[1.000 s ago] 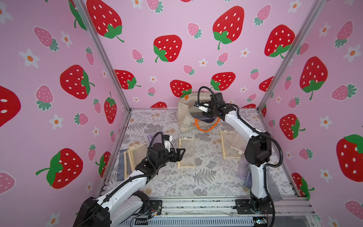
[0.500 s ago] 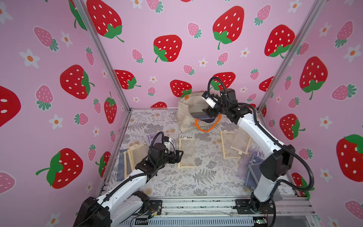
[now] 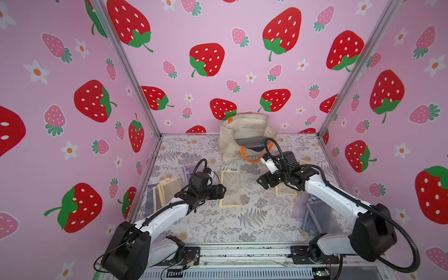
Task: Put the pencil pouch into the canvas bag
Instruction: Place the pencil pouch in the canvas bag, then pick up the pencil pouch from the center of the board.
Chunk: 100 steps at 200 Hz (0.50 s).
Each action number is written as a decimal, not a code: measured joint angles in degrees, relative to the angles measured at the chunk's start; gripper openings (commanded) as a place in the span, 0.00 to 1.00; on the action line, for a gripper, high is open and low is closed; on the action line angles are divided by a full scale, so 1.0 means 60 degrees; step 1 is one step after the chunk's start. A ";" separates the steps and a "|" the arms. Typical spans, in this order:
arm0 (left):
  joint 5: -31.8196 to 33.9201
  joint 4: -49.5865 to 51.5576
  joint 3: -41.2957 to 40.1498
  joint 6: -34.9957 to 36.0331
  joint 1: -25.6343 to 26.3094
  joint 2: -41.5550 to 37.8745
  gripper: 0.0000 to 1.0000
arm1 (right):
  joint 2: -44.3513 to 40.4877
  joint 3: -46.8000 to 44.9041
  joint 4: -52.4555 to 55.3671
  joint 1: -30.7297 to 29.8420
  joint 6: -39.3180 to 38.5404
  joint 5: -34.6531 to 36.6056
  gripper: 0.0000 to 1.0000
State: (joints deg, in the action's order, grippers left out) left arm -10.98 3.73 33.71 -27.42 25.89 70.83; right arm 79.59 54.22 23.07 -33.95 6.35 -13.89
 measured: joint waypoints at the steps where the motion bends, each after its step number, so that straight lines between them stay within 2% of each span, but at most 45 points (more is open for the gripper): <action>1: -0.0007 -0.0007 0.0004 0.0000 -0.0004 0.0022 0.88 | 0.0004 -0.0047 -0.0011 0.0000 0.0033 -0.0018 0.95; 34: -0.0120 -0.0240 0.0149 -0.0022 -0.0033 0.0892 0.86 | 0.0382 -0.1162 -0.0969 0.0000 0.1166 -0.0601 0.95; 100: -0.0481 -0.1104 0.0361 -0.0229 -0.0113 0.2517 0.75 | 0.1606 -0.1246 -0.2860 0.0018 0.2175 -0.0827 0.94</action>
State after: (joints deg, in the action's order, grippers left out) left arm -13.87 -2.90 35.88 -28.80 25.21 85.93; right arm 89.23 46.74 5.91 -33.85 19.40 -18.85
